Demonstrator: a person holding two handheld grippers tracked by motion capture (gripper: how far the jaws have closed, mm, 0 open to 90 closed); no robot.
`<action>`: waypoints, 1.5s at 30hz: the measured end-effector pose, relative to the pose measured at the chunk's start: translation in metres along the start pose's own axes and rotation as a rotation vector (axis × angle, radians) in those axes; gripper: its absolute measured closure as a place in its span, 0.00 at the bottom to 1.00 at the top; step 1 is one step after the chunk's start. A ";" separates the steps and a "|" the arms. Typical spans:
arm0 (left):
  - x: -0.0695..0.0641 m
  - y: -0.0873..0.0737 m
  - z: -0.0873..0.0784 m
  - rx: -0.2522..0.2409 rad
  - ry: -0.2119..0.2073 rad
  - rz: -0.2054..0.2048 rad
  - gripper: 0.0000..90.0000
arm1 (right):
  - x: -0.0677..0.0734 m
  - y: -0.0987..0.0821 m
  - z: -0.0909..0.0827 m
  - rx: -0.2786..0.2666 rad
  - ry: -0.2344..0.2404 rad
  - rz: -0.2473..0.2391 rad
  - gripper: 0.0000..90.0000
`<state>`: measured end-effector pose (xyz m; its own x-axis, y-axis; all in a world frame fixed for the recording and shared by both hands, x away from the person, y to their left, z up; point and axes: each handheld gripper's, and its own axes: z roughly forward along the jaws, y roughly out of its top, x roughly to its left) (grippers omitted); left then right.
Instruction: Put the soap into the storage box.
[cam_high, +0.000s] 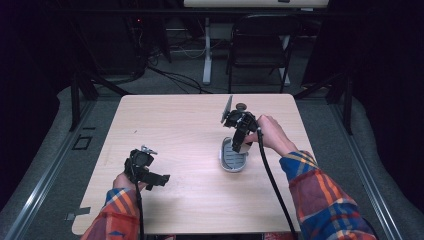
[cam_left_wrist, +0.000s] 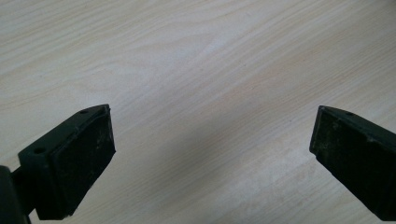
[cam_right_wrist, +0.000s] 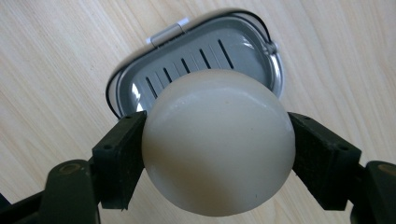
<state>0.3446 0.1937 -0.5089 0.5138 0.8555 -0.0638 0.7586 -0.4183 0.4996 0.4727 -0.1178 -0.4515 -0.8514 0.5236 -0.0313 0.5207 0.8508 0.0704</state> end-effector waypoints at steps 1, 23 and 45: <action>0.000 0.000 0.000 0.000 0.000 0.000 0.00 | 0.001 0.002 0.001 0.000 0.001 -0.005 0.27; 0.000 0.000 0.000 0.000 -0.002 0.002 0.00 | 0.004 0.011 0.033 -0.012 0.054 0.006 0.27; 0.000 0.000 0.000 0.000 -0.002 0.001 0.00 | 0.002 0.005 0.050 -0.023 0.074 0.015 0.27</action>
<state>0.3446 0.1938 -0.5088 0.5158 0.8542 -0.0651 0.7578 -0.4196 0.4996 0.4769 -0.1103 -0.5008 -0.8462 0.5311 0.0436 0.5328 0.8411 0.0934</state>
